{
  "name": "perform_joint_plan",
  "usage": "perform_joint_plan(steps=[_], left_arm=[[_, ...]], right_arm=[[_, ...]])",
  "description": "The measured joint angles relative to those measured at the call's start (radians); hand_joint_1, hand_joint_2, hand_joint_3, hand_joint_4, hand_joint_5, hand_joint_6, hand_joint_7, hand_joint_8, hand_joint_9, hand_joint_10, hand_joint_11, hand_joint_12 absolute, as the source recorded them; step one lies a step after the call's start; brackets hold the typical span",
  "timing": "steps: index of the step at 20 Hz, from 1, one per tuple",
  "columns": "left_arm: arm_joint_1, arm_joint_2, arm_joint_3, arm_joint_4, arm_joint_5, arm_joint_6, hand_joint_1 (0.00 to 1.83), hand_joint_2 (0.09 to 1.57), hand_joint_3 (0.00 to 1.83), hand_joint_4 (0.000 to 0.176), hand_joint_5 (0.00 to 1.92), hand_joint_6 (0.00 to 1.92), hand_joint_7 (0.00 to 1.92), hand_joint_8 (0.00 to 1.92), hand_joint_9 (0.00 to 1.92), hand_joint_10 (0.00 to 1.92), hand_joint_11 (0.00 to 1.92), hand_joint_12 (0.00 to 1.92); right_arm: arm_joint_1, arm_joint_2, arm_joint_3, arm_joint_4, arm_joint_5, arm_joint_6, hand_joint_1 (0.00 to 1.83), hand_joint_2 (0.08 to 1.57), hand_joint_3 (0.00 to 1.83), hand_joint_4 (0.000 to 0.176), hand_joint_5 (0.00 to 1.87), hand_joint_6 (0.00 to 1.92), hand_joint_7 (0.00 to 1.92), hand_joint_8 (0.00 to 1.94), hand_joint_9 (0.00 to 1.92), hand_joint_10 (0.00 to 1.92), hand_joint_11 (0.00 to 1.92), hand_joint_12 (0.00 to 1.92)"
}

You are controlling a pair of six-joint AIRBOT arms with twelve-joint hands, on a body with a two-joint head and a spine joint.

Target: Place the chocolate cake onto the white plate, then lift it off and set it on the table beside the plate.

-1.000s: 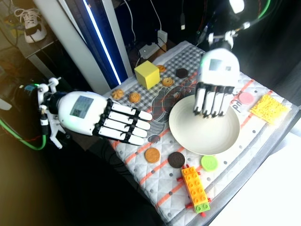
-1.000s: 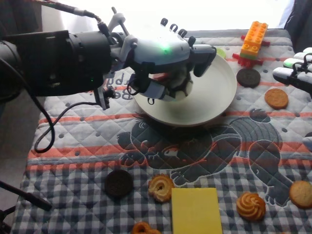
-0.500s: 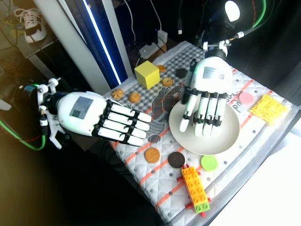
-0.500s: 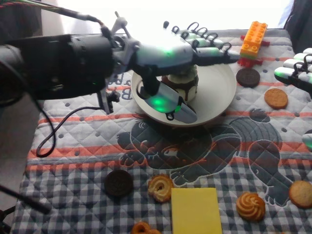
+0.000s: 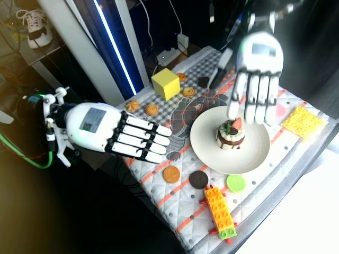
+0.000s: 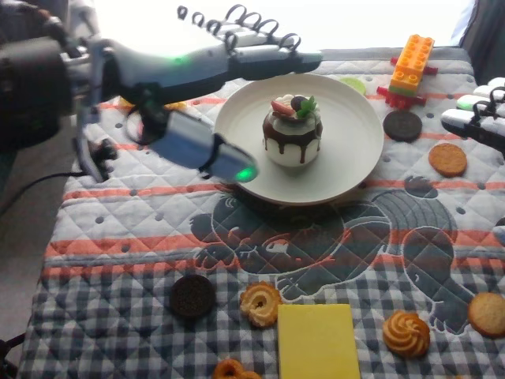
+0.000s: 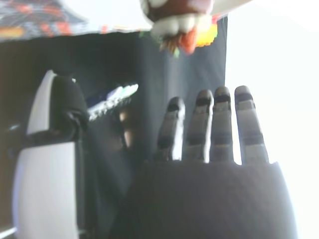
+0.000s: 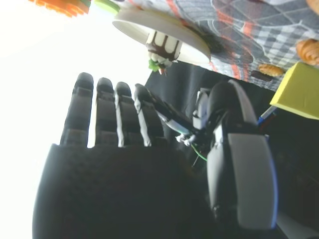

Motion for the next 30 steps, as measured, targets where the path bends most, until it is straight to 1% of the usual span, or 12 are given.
perform_joint_plan(steps=[6, 8, 9, 11, 16, 17, 20, 21, 22, 26, 28, 30], left_arm=[[0.024, 0.150, -0.126, 0.043, -0.005, -0.001, 0.77, 1.07, 0.00, 0.167, 0.00, 0.00, 0.00, 0.00, 0.00, 0.00, 0.00, 0.00], [0.051, 0.184, -0.157, 0.052, -0.015, 0.000, 0.81, 1.08, 0.01, 0.098, 0.00, 0.00, 0.00, 0.00, 0.00, 0.00, 0.00, 0.00], [0.067, 0.200, -0.172, 0.055, -0.019, 0.000, 0.80, 1.09, 0.01, 0.037, 0.00, 0.00, 0.00, 0.00, 0.00, 0.00, 0.00, 0.00], [0.102, 0.216, -0.182, 0.048, -0.021, 0.000, 0.72, 1.10, 0.01, 0.000, 0.00, 0.00, 0.00, 0.00, 0.00, 0.00, 0.00, 0.00], [0.166, 0.272, -0.229, 0.042, -0.043, -0.001, 0.70, 1.19, 0.03, 0.066, 0.00, 0.00, 0.00, 0.00, 0.00, 0.00, 0.00, 0.00], [0.180, 0.282, -0.233, 0.027, -0.046, 0.000, 0.72, 1.19, 0.02, 0.056, 0.00, 0.00, 0.00, 0.00, 0.00, 0.00, 0.00, 0.00], [0.198, 0.286, -0.235, 0.021, -0.041, 0.000, 0.74, 1.19, 0.02, 0.053, 0.00, 0.00, 0.00, 0.00, 0.00, 0.00, 0.00, 0.00], [0.200, 0.290, -0.241, 0.022, -0.042, 0.000, 0.72, 1.18, 0.01, 0.061, 0.00, 0.00, 0.00, 0.00, 0.00, 0.00, 0.02, 0.01], [0.200, 0.292, -0.245, 0.022, -0.047, 0.000, 0.74, 1.17, 0.00, 0.058, 0.00, 0.00, 0.00, 0.00, 0.00, 0.00, 0.05, 0.03], [0.218, 0.310, -0.259, 0.027, -0.064, 0.000, 0.74, 1.14, 0.00, 0.068, 0.07, 0.01, 0.07, 0.01, 0.10, 0.02, 0.00, 0.45], [0.219, 0.310, -0.259, 0.013, -0.061, 0.000, 0.71, 1.15, 0.00, 0.064, 0.09, 0.01, 0.12, 0.01, 0.13, 0.02, 0.00, 0.57], [0.219, 0.309, -0.259, 0.014, -0.065, 0.000, 0.71, 1.16, 0.00, 0.061, 0.08, 0.01, 0.13, 0.01, 0.14, 0.02, 0.00, 0.59]], right_arm=[[0.095, -0.070, 0.066, -0.033, 0.000, 0.050, 0.67, 1.21, 0.00, 0.016, 0.00, 0.00, 0.00, 0.00, 0.00, 0.00, 0.00, 0.00], [0.134, -0.098, 0.087, -0.048, -0.015, 0.064, 0.67, 1.21, 0.00, 0.001, 0.00, 0.00, 0.00, 0.00, 0.00, 0.00, 0.00, 0.00], [0.158, -0.114, 0.105, -0.066, -0.027, 0.081, 0.71, 1.22, 0.00, 0.000, 0.00, 0.00, 0.00, 0.00, 0.00, 0.00, 0.01, 0.01], [0.203, -0.156, 0.147, -0.095, -0.061, 0.106, 0.71, 1.25, 0.00, 0.015, 0.00, 0.00, 0.00, 0.00, 0.00, 0.00, 0.00, 0.00], [0.328, -0.254, 0.224, -0.162, -0.170, 0.109, 0.82, 1.22, 0.00, 0.036, 0.00, 0.00, 0.00, 0.00, 0.00, 0.00, 0.01, 0.02], [0.351, -0.279, 0.243, -0.179, -0.186, 0.110, 0.65, 1.16, 0.00, 0.043, 0.00, 0.00, 0.00, 0.00, 0.00, 0.00, 0.00, 0.39], [0.394, -0.352, 0.292, -0.196, -0.239, 0.114, 0.74, 1.20, 0.00, 0.029, 0.00, 0.00, 0.00, 0.00, 0.03, 0.02, 0.00, 1.43], [0.405, -0.373, 0.307, -0.203, -0.250, 0.117, 0.90, 1.24, 0.01, 0.000, 0.00, 0.00, 0.00, 0.00, 0.01, 0.00, 0.00, 1.28], [0.409, -0.391, 0.322, -0.206, -0.256, 0.117, 0.97, 1.23, 0.00, 0.002, 0.00, 0.00, 0.00, 0.00, 0.00, 0.00, 0.00, 1.09], [0.421, -0.455, 0.381, -0.204, -0.296, 0.117, 0.99, 1.19, 0.00, 0.000, 0.00, 0.00, 0.00, 0.00, 0.01, 0.01, 0.00, 1.14], [0.427, -0.485, 0.402, -0.203, -0.317, 0.117, 0.92, 1.23, 0.00, 0.000, 0.00, 0.00, 0.00, 0.00, 0.01, 0.01, 0.00, 1.43], [0.434, -0.499, 0.409, -0.201, -0.325, 0.117, 1.00, 1.22, 0.00, 0.000, 0.00, 0.00, 0.00, 0.00, 0.08, 0.04, 0.00, 1.45]])
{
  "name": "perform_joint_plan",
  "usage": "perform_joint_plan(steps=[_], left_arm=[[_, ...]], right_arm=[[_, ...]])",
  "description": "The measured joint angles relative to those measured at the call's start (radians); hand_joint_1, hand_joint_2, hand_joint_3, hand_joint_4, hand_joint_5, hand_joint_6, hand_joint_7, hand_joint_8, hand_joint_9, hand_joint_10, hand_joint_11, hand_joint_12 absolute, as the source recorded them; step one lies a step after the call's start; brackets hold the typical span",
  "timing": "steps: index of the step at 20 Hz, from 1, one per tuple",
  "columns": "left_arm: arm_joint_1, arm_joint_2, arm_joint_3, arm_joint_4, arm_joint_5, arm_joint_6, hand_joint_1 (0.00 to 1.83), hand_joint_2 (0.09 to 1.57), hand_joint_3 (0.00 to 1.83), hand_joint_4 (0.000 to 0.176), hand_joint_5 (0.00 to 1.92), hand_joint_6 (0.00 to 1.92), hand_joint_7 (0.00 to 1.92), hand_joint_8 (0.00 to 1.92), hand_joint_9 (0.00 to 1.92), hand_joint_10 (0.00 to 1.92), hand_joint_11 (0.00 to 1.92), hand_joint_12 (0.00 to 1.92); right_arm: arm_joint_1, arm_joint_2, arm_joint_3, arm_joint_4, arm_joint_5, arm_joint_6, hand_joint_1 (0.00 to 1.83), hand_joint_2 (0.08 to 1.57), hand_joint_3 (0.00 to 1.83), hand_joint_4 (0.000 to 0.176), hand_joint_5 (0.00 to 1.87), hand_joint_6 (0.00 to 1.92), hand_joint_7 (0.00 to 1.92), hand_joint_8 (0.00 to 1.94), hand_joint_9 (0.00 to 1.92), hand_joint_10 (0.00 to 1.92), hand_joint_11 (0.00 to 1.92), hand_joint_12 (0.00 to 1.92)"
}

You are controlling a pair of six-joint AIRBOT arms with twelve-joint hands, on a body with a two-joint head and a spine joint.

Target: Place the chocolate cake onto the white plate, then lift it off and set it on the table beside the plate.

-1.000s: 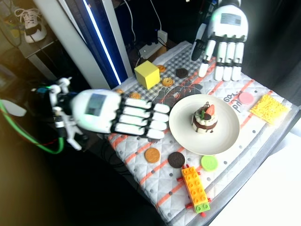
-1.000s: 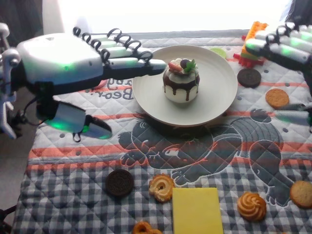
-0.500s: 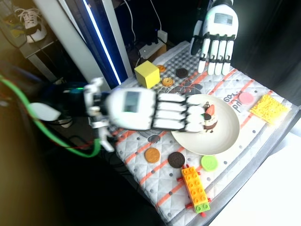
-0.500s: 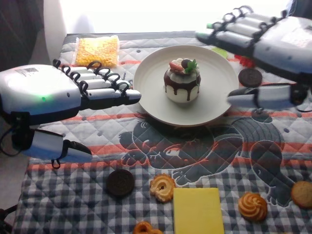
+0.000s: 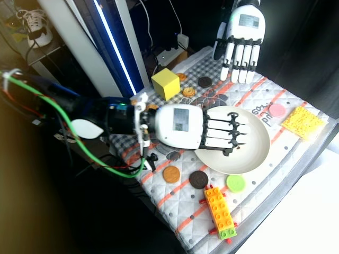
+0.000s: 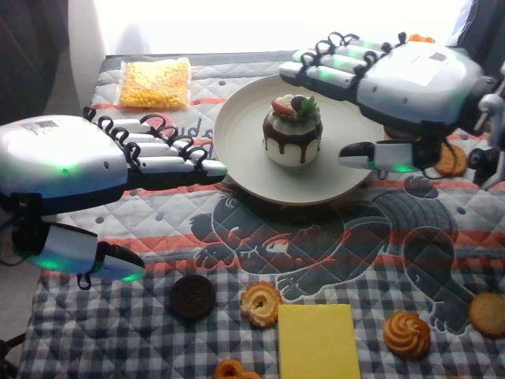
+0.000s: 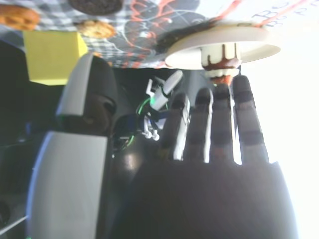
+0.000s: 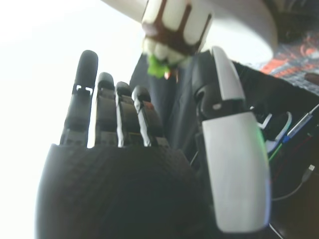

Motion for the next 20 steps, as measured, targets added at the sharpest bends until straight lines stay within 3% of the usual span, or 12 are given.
perform_joint_plan(steps=[4, 5, 8, 11, 12, 14, 15, 16, 17, 18, 19, 20], left_arm=[[0.002, 0.000, 0.000, -0.001, 0.004, 0.000, 0.67, 1.19, 0.00, 0.051, 0.07, 0.00, 0.11, 0.00, 0.13, 0.01, 0.00, 0.55], [0.002, 0.000, 0.000, -0.001, 0.005, 0.000, 0.68, 1.19, 0.00, 0.058, 0.08, 0.01, 0.11, 0.00, 0.14, 0.01, 0.00, 0.56], [0.002, -0.002, 0.003, -0.003, 0.007, 0.000, 0.71, 1.20, 0.00, 0.050, 0.08, 0.00, 0.11, 0.00, 0.13, 0.00, 0.00, 0.60], [0.002, -0.002, 0.003, -0.004, 0.007, 0.000, 0.68, 1.19, 0.00, 0.054, 0.08, 0.00, 0.10, 0.00, 0.12, 0.00, 0.00, 0.55], [0.002, -0.002, 0.003, -0.004, 0.007, 0.000, 0.70, 1.20, 0.00, 0.061, 0.07, 0.00, 0.09, 0.00, 0.11, 0.00, 0.00, 0.52], [0.002, -0.003, 0.003, -0.009, 0.006, 0.000, 0.70, 1.21, 0.00, 0.044, 0.06, 0.00, 0.07, 0.00, 0.11, 0.00, 0.00, 0.56], [0.002, -0.004, 0.003, -0.011, 0.006, 0.000, 0.70, 1.21, 0.00, 0.037, 0.06, 0.00, 0.08, 0.00, 0.12, 0.00, 0.00, 0.59], [0.003, -0.008, 0.007, -0.012, 0.005, 0.000, 0.71, 1.21, 0.00, 0.028, 0.07, 0.00, 0.08, 0.00, 0.12, 0.00, 0.00, 0.60], [0.004, -0.012, 0.007, -0.015, 0.005, 0.000, 0.70, 1.20, 0.00, 0.032, 0.07, 0.00, 0.07, 0.00, 0.11, 0.00, 0.00, 0.56], [0.004, -0.013, 0.007, -0.014, 0.003, 0.000, 0.70, 1.20, 0.00, 0.034, 0.08, 0.01, 0.07, 0.00, 0.12, 0.00, 0.00, 0.58], [0.004, -0.013, 0.007, -0.015, 0.002, 0.000, 0.71, 1.20, 0.00, 0.035, 0.09, 0.01, 0.07, 0.00, 0.11, 0.00, 0.00, 0.55], [0.005, -0.013, 0.007, -0.021, 0.002, 0.000, 0.70, 1.20, 0.00, 0.033, 0.08, 0.00, 0.06, 0.00, 0.11, 0.00, 0.00, 0.55]], right_arm=[[0.017, -0.039, 0.028, 0.003, 0.001, 0.000, 1.08, 1.20, 0.00, 0.000, 0.00, 0.00, 0.00, 0.00, 0.02, 0.02, 0.00, 1.26], [0.018, -0.047, 0.031, 0.003, 0.000, 0.000, 1.09, 1.19, 0.00, 0.000, 0.00, 0.00, 0.00, 0.00, 0.00, 0.00, 0.00, 1.21], [0.018, -0.071, 0.041, 0.000, -0.003, 0.000, 0.99, 1.16, 0.00, 0.005, 0.03, 0.00, 0.02, 0.00, 0.03, 0.06, 0.00, 1.48], [0.023, -0.092, 0.053, -0.005, -0.022, 0.000, 1.09, 1.12, 0.00, 0.000, 0.03, 0.01, 0.00, 0.00, 0.02, 0.08, 0.00, 1.46], [0.025, -0.098, 0.057, -0.005, -0.027, 0.000, 1.11, 1.11, 0.00, 0.000, 0.08, 0.02, 0.04, 0.01, 0.06, 0.13, 0.00, 1.54], [0.025, -0.112, 0.068, -0.005, -0.043, 0.000, 1.07, 1.10, 0.00, 0.000, 0.15, 0.04, 0.10, 0.00, 0.01, 0.51, 0.00, 1.61], [0.025, -0.116, 0.072, -0.005, -0.050, 0.000, 0.98, 1.12, 0.00, 0.000, 0.07, 0.02, 0.05, 0.00, 0.00, 0.38, 0.00, 1.79], [0.025, -0.121, 0.077, -0.005, -0.053, 0.001, 1.00, 1.18, 0.01, 0.000, 0.13, 0.06, 0.19, 0.08, 0.00, 0.83, 0.00, 1.89], [0.025, -0.125, 0.080, -0.008, -0.055, 0.000, 1.07, 1.20, 0.00, 0.000, 0.22, 0.54, 0.26, 0.75, 0.18, 1.35, 0.18, 1.92], [0.025, -0.125, 0.080, -0.008, -0.055, 0.001, 1.01, 1.32, 0.01, 0.000, 0.48, 1.40, 0.30, 1.22, 0.35, 1.58, 0.37, 1.92], [0.029, -0.126, 0.082, -0.008, -0.052, 0.000, 1.03, 1.37, 0.01, 0.000, 0.51, 1.66, 0.47, 1.59, 0.40, 1.69, 0.44, 1.92], [0.037, -0.125, 0.084, -0.013, -0.057, 0.001, 1.05, 1.38, 0.00, 0.000, 0.58, 1.67, 0.45, 1.70, 0.34, 1.78, 0.44, 1.92]])
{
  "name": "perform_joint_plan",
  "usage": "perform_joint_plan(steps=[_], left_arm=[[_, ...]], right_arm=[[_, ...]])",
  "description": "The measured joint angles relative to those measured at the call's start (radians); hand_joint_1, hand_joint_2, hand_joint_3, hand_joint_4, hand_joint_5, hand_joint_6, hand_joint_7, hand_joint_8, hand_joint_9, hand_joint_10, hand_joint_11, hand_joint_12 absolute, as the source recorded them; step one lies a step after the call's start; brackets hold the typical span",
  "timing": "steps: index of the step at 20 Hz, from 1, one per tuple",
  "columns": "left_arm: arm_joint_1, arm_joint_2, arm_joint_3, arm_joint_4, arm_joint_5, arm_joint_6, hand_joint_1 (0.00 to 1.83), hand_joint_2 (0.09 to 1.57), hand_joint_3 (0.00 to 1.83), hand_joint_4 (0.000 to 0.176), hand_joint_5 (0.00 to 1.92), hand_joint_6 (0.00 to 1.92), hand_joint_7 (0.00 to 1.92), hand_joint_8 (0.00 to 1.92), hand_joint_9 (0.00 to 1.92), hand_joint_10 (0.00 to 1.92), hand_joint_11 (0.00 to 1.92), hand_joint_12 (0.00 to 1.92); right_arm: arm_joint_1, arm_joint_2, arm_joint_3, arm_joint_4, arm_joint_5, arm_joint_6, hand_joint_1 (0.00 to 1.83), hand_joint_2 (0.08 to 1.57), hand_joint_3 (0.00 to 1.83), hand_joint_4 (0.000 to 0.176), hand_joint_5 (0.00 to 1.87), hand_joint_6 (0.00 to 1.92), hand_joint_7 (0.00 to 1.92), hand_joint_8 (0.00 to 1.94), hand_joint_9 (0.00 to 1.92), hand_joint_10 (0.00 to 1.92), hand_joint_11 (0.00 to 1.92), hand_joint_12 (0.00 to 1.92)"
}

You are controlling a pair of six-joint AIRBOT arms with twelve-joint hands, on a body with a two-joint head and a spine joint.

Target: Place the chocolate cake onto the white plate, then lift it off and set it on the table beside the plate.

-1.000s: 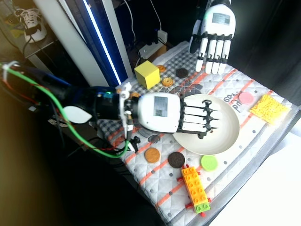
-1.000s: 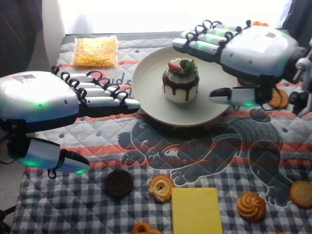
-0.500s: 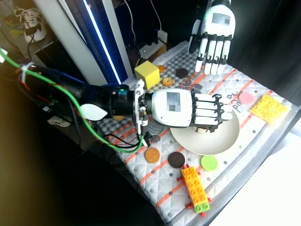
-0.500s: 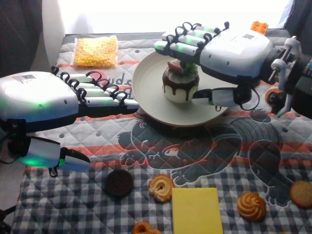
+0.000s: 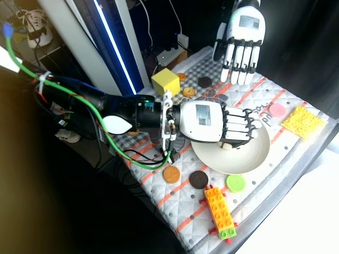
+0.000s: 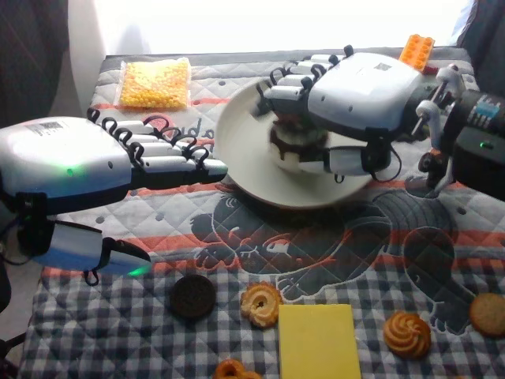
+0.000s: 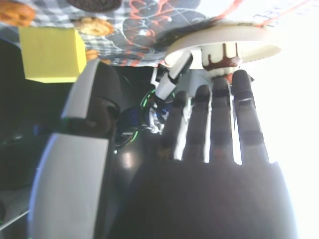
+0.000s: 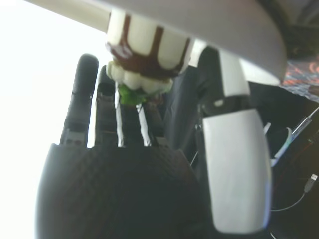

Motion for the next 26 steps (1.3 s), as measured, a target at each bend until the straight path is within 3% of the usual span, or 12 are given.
perform_joint_plan(steps=[1, 2, 3, 5, 7, 9, 10, 14, 18, 21, 25, 26], left_arm=[[0.000, 0.000, 0.000, -0.001, 0.000, 0.000, 0.77, 1.21, 0.00, 0.014, 0.11, 0.01, 0.08, 0.00, 0.10, 0.00, 0.00, 0.51], [0.001, 0.000, 0.000, 0.001, 0.000, 0.000, 0.80, 1.21, 0.00, 0.010, 0.11, 0.01, 0.11, 0.01, 0.13, 0.01, 0.00, 0.56], [0.001, 0.000, 0.000, 0.000, -0.001, 0.000, 0.71, 1.21, 0.00, 0.037, 0.10, 0.00, 0.07, 0.00, 0.11, 0.00, 0.00, 0.49], [0.001, -0.001, 0.003, -0.002, -0.002, 0.000, 0.72, 1.22, 0.00, 0.029, 0.08, 0.00, 0.05, 0.00, 0.08, 0.00, 0.00, 0.45], [0.001, -0.001, 0.003, -0.004, -0.003, 0.000, 0.73, 1.22, 0.00, 0.038, 0.07, 0.00, 0.05, 0.00, 0.06, 0.00, 0.00, 0.42], [0.003, -0.001, 0.004, -0.008, -0.002, 0.000, 0.71, 1.23, 0.00, 0.028, 0.07, 0.00, 0.06, 0.00, 0.06, 0.00, 0.00, 0.50], [0.007, -0.001, 0.004, -0.016, -0.002, -0.001, 0.73, 1.23, 0.00, 0.022, 0.06, 0.00, 0.06, 0.00, 0.06, 0.00, 0.00, 0.51], [0.019, -0.001, 0.004, -0.043, -0.003, 0.000, 0.78, 1.22, 0.00, 0.009, 0.07, 0.01, 0.06, 0.00, 0.07, 0.00, 0.00, 0.44], [0.045, 0.000, 0.006, -0.092, -0.003, 0.000, 0.79, 1.23, 0.00, 0.000, 0.06, 0.00, 0.06, 0.00, 0.06, 0.00, 0.00, 0.46], [0.065, 0.007, 0.006, -0.133, -0.002, 0.000, 0.82, 1.23, 0.00, 0.000, 0.05, 0.01, 0.08, 0.00, 0.05, 0.01, 0.00, 0.14], [0.068, 0.008, 0.007, -0.166, -0.006, 0.000, 0.85, 1.23, 0.00, 0.028, 0.04, 0.00, 0.10, 0.01, 0.10, 0.02, 0.05, 0.03], [0.073, 0.008, 0.007, -0.175, -0.008, -0.001, 0.86, 1.22, 0.00, 0.050, 0.04, 0.00, 0.11, 0.01, 0.12, 0.01, 0.01, 0.24]], right_arm=[[0.010, 0.000, 0.000, -0.010, -0.010, 0.000, 1.20, 1.39, 0.01, 0.000, 0.51, 1.74, 0.43, 1.75, 0.45, 1.84, 0.40, 1.92], [0.016, 0.000, 0.000, -0.018, -0.018, 0.000, 1.26, 1.37, 0.01, 0.000, 0.37, 1.68, 0.51, 1.74, 0.62, 1.85, 0.79, 1.92], [0.026, 0.000, 0.000, -0.023, -0.027, 0.001, 1.26, 1.37, 0.01, 0.000, 0.39, 1.73, 0.51, 1.72, 0.59, 1.82, 0.62, 1.92], [0.062, 0.004, -0.010, -0.024, -0.033, 0.000, 1.10, 1.40, 0.01, 0.000, 0.53, 1.77, 0.43, 1.71, 0.27, 1.78, 0.33, 1.92], [0.072, 0.036, -0.048, -0.026, 0.003, 0.000, 1.21, 1.37, 0.06, 0.000, 0.50, 1.70, 0.47, 1.78, 0.45, 1.88, 0.61, 1.92], [0.072, 0.080, -0.090, -0.032, 0.031, 0.001, 0.99, 1.39, 0.03, 0.000, 0.50, 1.73, 0.16, 1.67, 0.04, 1.82, 0.06, 1.92], [0.072, 0.103, -0.111, -0.032, 0.033, 0.001, 1.07, 1.38, 0.07, 0.000, 0.45, 1.76, 0.43, 1.80, 0.97, 1.90, 1.04, 1.92], [0.035, 0.234, -0.221, -0.037, 0.110, 0.000, 1.21, 1.44, 0.02, 0.000, 0.31, 1.92, 0.42, 1.86, 0.44, 1.89, 0.34, 1.92], [-0.059, 0.323, -0.308, -0.117, 0.171, 0.077, 1.20, 1.44, 0.00, 0.000, 0.35, 1.92, 0.38, 1.81, 0.44, 1.88, 0.27, 1.92], [-0.126, 0.367, -0.319, -0.152, 0.222, 0.183, 1.25, 1.41, 0.00, 0.000, 0.35, 1.72, 0.48, 1.78, 0.56, 1.90, 0.67, 1.92], [-0.223, 0.429, -0.380, -0.167, 0.227, 0.190, 1.22, 1.42, 0.00, 0.000, 0.39, 1.86, 0.45, 1.77, 0.47, 1.88, 0.40, 1.92], [-0.241, 0.431, -0.385, -0.171, 0.229, 0.200, 1.24, 1.40, 0.00, 0.000, 0.40, 1.80, 0.52, 1.71, 0.52, 1.82, 0.39, 1.92]])
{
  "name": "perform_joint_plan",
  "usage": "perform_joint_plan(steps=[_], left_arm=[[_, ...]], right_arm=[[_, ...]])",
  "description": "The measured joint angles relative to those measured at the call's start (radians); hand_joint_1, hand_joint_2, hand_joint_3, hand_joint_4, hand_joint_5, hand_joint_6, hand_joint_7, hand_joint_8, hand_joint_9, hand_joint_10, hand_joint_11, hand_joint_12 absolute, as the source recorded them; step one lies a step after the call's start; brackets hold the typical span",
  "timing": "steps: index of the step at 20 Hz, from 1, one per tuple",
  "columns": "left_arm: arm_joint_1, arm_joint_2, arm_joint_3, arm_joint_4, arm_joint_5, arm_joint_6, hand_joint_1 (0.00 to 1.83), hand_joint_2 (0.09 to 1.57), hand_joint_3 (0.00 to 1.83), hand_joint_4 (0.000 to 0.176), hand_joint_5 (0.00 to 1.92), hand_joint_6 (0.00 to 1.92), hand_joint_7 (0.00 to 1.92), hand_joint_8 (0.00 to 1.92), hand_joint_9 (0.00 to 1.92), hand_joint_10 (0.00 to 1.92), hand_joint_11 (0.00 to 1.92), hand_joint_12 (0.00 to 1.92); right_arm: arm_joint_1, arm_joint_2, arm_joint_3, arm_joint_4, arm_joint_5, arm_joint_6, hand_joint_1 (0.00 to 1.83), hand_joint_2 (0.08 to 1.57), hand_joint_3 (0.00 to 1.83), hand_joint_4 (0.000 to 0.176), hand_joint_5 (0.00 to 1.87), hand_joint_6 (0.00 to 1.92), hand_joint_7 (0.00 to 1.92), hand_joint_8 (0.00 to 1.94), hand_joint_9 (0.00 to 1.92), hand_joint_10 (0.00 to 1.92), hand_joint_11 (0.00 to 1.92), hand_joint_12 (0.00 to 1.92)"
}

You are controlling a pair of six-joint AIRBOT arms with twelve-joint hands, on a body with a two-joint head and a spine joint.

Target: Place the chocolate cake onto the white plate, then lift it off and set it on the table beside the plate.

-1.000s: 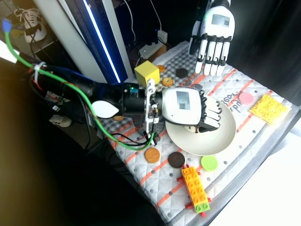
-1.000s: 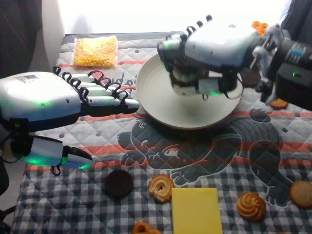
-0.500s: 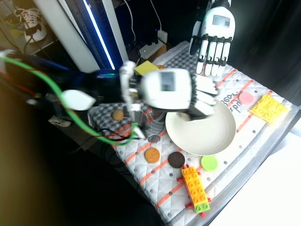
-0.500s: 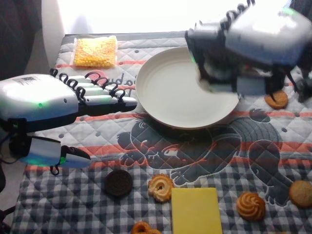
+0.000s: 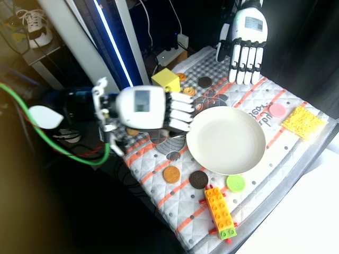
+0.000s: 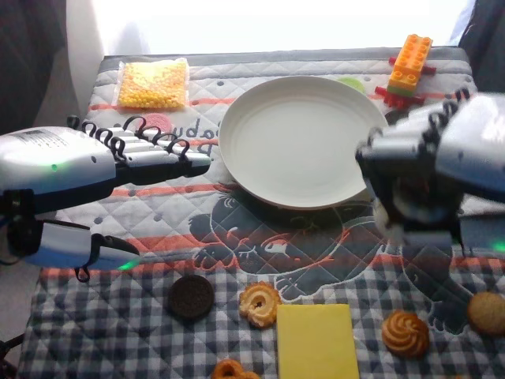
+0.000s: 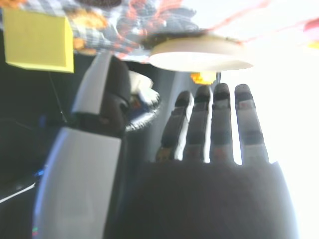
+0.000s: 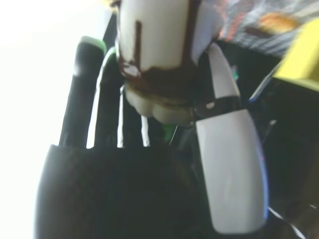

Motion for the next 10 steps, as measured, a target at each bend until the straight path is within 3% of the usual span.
perform_joint_plan(steps=[1, 2, 4, 5, 6, 7, 8, 9, 10], left_arm=[[0.002, 0.003, 0.000, -0.006, 0.000, 0.000, 0.87, 1.23, 0.00, 0.053, 0.02, 0.00, 0.13, 0.01, 0.14, 0.02, 0.00, 0.43], [0.003, 0.005, 0.000, -0.011, 0.002, 0.001, 0.86, 1.23, 0.00, 0.058, 0.00, 0.00, 0.14, 0.01, 0.15, 0.02, 0.00, 0.54], [0.003, 0.005, 0.000, -0.031, 0.005, 0.001, 0.83, 1.24, 0.00, 0.061, 0.00, 0.00, 0.10, 0.01, 0.13, 0.01, 0.00, 0.37], [0.006, 0.005, 0.000, -0.038, 0.001, 0.001, 0.84, 1.25, 0.00, 0.045, 0.00, 0.00, 0.09, 0.00, 0.11, 0.00, 0.00, 0.32], [0.007, 0.005, 0.000, -0.045, -0.002, 0.001, 0.82, 1.26, 0.00, 0.033, 0.00, 0.00, 0.10, 0.00, 0.12, 0.01, 0.00, 0.47], [0.008, 0.005, 0.000, -0.053, -0.002, 0.001, 0.76, 1.26, 0.00, 0.063, 0.00, 0.00, 0.10, 0.00, 0.12, 0.01, 0.00, 0.47], [0.008, 0.005, 0.000, -0.062, -0.002, 0.001, 0.74, 1.26, 0.00, 0.065, 0.00, 0.00, 0.09, 0.00, 0.11, 0.00, 0.00, 0.47], [0.011, 0.005, 0.000, -0.064, -0.008, 0.001, 0.76, 1.26, 0.00, 0.048, 0.00, 0.00, 0.09, 0.00, 0.12, 0.00, 0.00, 0.50], [0.013, 0.005, 0.000, -0.066, -0.011, 0.001, 0.76, 1.25, 0.00, 0.044, 0.01, 0.00, 0.09, 0.00, 0.13, 0.01, 0.00, 0.50]], right_arm=[[-0.022, 0.000, -0.004, -0.002, 0.003, 0.011, 1.08, 1.40, 0.00, 0.000, 0.43, 1.78, 0.56, 1.71, 0.43, 1.84, 0.36, 1.92], [-0.047, 0.000, -0.005, -0.004, 0.003, 0.022, 1.03, 1.42, 0.00, 0.000, 0.41, 1.80, 0.56, 1.75, 0.39, 1.88, 0.33, 1.92], [-0.080, 0.000, -0.002, -0.002, 0.003, 0.041, 1.00, 1.43, 0.00, 0.007, 0.40, 1.86, 0.51, 1.71, 0.28, 1.66, 0.17, 1.92], [-0.097, 0.000, 0.004, 0.009, 0.008, 0.043, 1.00, 1.31, 0.00, 0.000, 0.17, 1.51, 0.25, 1.38, 0.20, 1.52, 0.09, 1.90], [-0.122, 0.000, 0.010, 0.033, 0.010, 0.047, 0.86, 1.23, 0.00, 0.000, 0.04, 1.08, 0.09, 0.97, 0.04, 1.30, 0.02, 1.78], [-0.134, 0.003, 0.011, 0.045, 0.009, 0.056, 0.71, 1.15, 0.00, 0.000, 0.01, 0.41, 0.02, 0.51, 0.01, 0.79, 0.00, 1.64], [-0.135, 0.009, 0.010, 0.038, 0.010, 0.054, 0.66, 1.10, 0.00, 0.000, 0.00, 0.08, 0.00, 0.24, 0.00, 0.39, 0.00, 1.44], [-0.135, 0.012, 0.005, 0.043, 0.009, 0.053, 0.57, 1.04, 0.00, 0.013, 0.00, 0.02, 0.00, 0.05, 0.00, 0.08, 0.00, 0.94], [-0.142, 0.022, -0.001, 0.046, 0.009, 0.053, 0.52, 1.02, 0.00, 0.040, 0.00, 0.00, 0.00, 0.01, 0.00, 0.01, 0.00, 0.35]])
